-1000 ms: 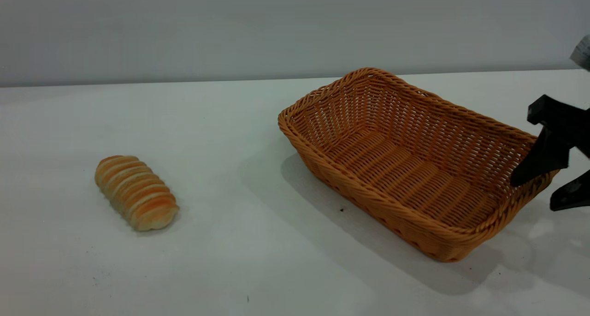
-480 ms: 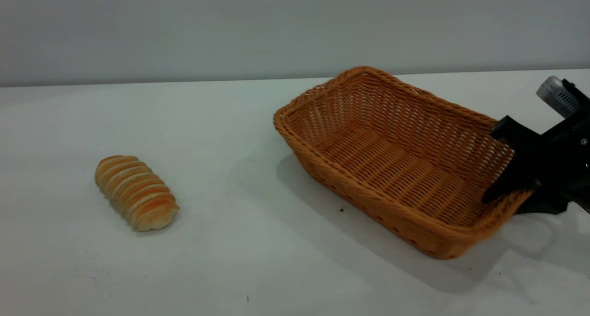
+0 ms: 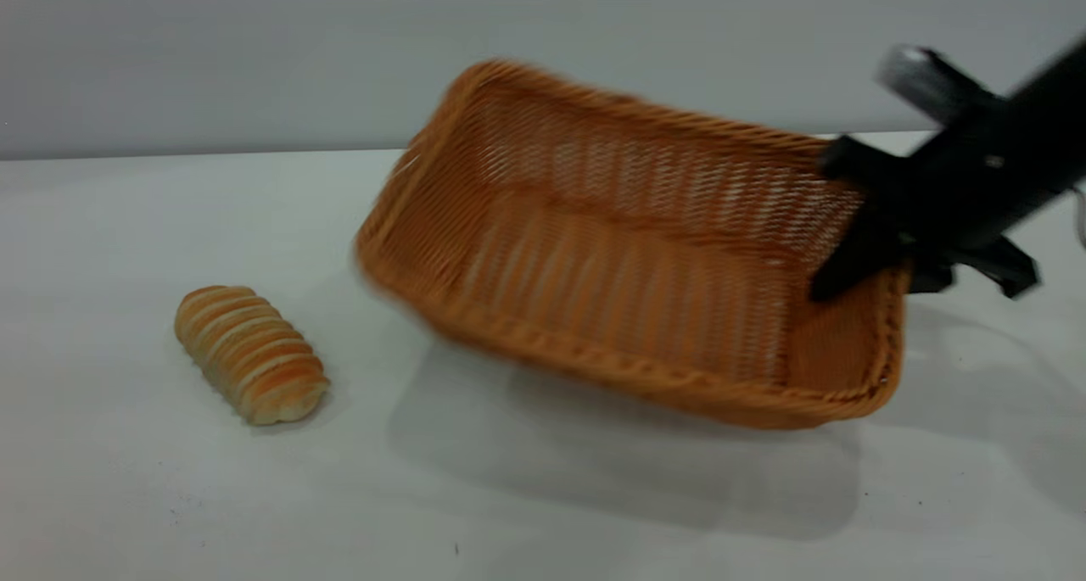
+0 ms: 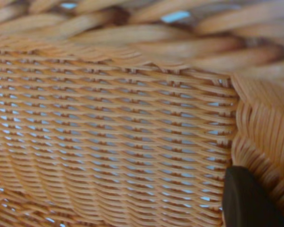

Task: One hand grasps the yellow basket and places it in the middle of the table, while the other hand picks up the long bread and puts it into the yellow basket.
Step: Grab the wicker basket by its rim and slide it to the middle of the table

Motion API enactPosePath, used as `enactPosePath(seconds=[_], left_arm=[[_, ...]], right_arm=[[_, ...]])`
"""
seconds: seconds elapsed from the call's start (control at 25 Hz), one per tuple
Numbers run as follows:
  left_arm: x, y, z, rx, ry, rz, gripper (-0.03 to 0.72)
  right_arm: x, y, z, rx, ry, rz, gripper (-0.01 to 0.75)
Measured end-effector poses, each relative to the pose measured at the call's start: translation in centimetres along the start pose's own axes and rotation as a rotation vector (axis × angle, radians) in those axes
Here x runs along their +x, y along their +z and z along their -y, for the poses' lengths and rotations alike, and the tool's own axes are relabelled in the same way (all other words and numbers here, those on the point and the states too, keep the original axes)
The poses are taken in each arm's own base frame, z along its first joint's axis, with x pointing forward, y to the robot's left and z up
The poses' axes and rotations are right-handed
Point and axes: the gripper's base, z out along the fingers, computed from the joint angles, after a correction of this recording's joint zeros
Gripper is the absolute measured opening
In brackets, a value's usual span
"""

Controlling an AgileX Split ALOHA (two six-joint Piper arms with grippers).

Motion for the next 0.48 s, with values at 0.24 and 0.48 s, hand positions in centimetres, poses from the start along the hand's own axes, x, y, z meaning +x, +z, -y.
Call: enactPosePath(seconds=[0.24,0.48], left_arm=[[0.0,0.0,0.0,0.0,0.0,0.001,0.399],[0.0,0.0,0.0,0.0,0.0,0.001,0.399]], right_arm=[[-0.8,2.7,-4.1,0.089,-0.158,-0.133,0.103],[-2.3,2.8,-5.3,0.101,-0.179,-0.136,0.142]])
